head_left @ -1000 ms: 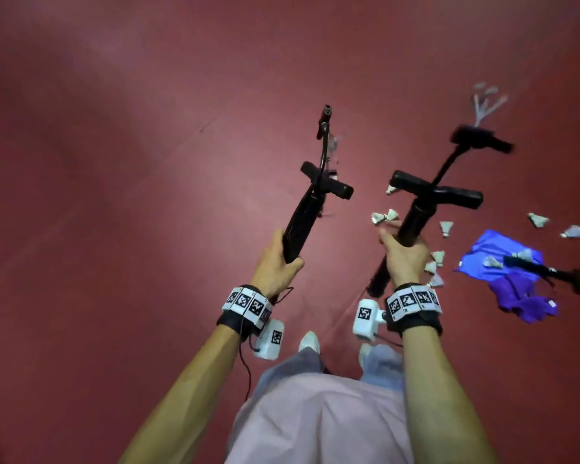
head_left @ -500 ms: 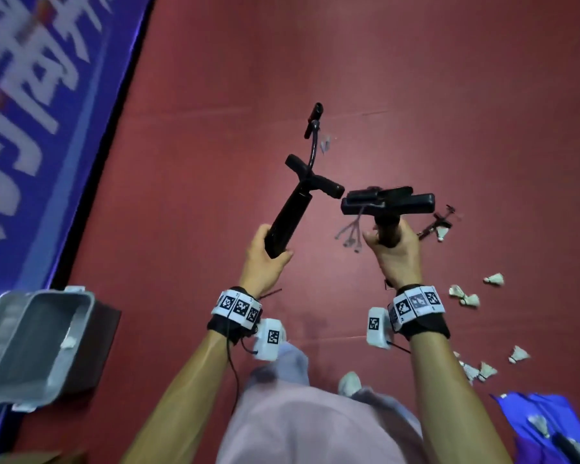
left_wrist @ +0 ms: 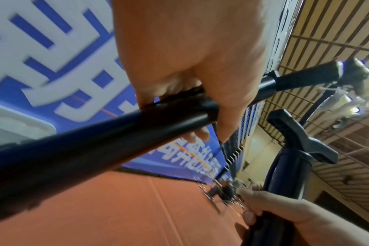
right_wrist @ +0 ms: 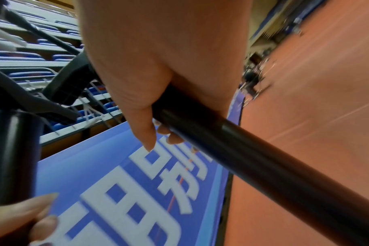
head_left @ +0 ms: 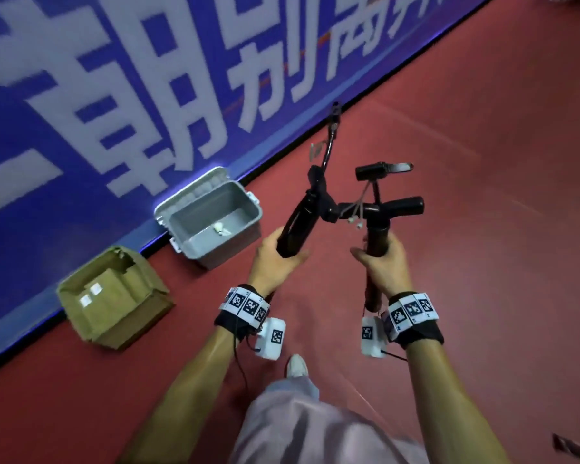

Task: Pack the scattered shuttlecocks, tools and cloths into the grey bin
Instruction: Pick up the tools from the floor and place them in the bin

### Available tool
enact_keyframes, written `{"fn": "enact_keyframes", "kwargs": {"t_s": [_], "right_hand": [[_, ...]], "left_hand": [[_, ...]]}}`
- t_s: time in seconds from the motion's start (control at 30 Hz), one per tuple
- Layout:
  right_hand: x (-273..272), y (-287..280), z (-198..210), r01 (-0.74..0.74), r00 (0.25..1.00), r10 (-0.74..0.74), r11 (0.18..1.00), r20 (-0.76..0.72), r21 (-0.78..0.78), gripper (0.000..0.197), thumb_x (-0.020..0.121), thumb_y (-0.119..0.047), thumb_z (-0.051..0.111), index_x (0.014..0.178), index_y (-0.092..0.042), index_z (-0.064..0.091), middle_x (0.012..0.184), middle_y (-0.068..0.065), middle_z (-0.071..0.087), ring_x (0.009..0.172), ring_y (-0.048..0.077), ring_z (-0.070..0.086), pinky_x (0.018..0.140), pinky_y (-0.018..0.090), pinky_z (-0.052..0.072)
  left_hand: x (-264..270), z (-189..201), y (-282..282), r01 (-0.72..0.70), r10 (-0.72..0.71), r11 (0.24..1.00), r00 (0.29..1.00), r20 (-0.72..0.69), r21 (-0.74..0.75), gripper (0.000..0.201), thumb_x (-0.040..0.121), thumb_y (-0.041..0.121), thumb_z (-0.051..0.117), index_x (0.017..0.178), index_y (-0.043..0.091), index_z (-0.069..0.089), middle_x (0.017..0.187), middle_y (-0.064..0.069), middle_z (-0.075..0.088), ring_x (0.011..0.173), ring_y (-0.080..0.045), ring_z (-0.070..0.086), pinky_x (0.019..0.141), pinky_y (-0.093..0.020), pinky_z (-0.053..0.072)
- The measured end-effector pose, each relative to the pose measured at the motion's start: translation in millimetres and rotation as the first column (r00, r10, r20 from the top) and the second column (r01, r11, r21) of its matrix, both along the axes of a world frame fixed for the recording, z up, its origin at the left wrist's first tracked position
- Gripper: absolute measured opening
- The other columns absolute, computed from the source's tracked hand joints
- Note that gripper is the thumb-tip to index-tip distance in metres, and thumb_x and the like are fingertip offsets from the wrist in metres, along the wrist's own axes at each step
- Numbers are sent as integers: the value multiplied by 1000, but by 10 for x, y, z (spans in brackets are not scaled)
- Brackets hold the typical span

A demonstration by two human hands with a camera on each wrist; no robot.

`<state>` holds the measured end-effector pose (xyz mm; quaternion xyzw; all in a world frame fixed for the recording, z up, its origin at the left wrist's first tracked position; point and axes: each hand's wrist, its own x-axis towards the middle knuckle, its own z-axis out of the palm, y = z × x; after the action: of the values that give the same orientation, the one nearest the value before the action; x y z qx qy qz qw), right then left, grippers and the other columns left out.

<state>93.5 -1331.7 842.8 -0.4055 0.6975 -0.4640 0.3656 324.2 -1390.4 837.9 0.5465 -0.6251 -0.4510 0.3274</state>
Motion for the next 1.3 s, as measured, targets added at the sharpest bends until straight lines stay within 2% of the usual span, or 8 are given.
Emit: {"fn": "enact_keyframes", "kwargs": {"t_s": [0.23, 0.4, 0.57, 0.8, 0.97, 1.07, 1.2, 1.3], "right_hand": [[1395, -1265, -118, -271, 962, 271, 962, 19, 3, 32, 79, -18, 86, 94, -23, 58, 89, 1, 70, 85, 22, 70, 83, 43, 58], [1927, -1795, -249, -286, 929, 276, 958, 245, 6, 29, 88, -19, 80, 100, -13, 54, 81, 5, 62, 70, 24, 67, 76, 48, 60], [2204, -2594, -315, -391, 849, 321, 916, 421, 91, 23, 95, -15, 58, 110, -24, 43, 90, 12, 60, 77, 26, 65, 82, 46, 59], [2466, -4220, -369, -403, 863, 349, 911, 366, 82, 34, 99, -20, 63, 125, -7, 45, 78, -4, 71, 77, 8, 70, 89, 36, 55], [2445, -5217, -495, -413, 877, 361, 903, 316, 116, 33, 88, -41, 72, 101, -27, 46, 109, 12, 72, 103, 29, 71, 101, 52, 53], [2382, -5758, -572, -414, 900, 383, 899, 208, 140, 41, 80, -53, 74, 101, -30, 47, 108, 8, 72, 101, 25, 72, 98, 50, 55], [2463, -6199, -601, -476, 878, 476, 863, 42, 170, 40, 93, -36, 73, 108, -9, 48, 97, 6, 66, 92, 27, 64, 87, 44, 53], [2663, -6509, -790, -520, 841, 540, 827, -42, 216, 41, 92, -32, 75, 105, -6, 47, 89, 2, 63, 87, 27, 61, 76, 35, 46]], "left_hand": [[1341, -63, -535, -287, 287, 958, 958, -13, -22, 35, 86, 22, 81, 116, 25, 64, 102, 19, 69, 91, 14, 61, 80, -8, 45], [1813, -263, -744, -382, 381, 924, 919, 104, -10, 38, 88, 38, 75, 117, 24, 56, 108, 4, 70, 101, -15, 67, 86, -33, 54], [1954, -307, -1285, -476, 469, 878, 876, 109, 45, 36, 92, 44, 71, 116, 24, 54, 108, 4, 71, 99, -13, 68, 82, -33, 55], [2139, -298, -2594, -549, 546, 836, 830, 115, -3, 31, 92, 26, 75, 115, 15, 58, 104, -4, 71, 98, -20, 67, 86, -35, 53], [2375, -423, -3319, -526, 511, 850, 820, 257, -13, 27, 91, 24, 73, 112, 23, 56, 102, 1, 68, 96, -17, 65, 86, -39, 54], [2524, -597, -3667, -525, 490, 851, 787, 376, -13, 33, 90, 21, 74, 114, 28, 53, 107, 8, 67, 96, -15, 65, 85, -36, 53], [2799, -897, -4023, -499, 404, 867, 721, 563, 17, 33, 91, 20, 71, 120, 24, 56, 114, 5, 65, 100, -21, 64, 82, -28, 46], [3080, -1115, -4384, -391, 233, 917, 683, 692, 78, 23, 93, 22, 66, 113, 20, 54, 112, -1, 63, 103, -29, 63, 82, -35, 46]]}}
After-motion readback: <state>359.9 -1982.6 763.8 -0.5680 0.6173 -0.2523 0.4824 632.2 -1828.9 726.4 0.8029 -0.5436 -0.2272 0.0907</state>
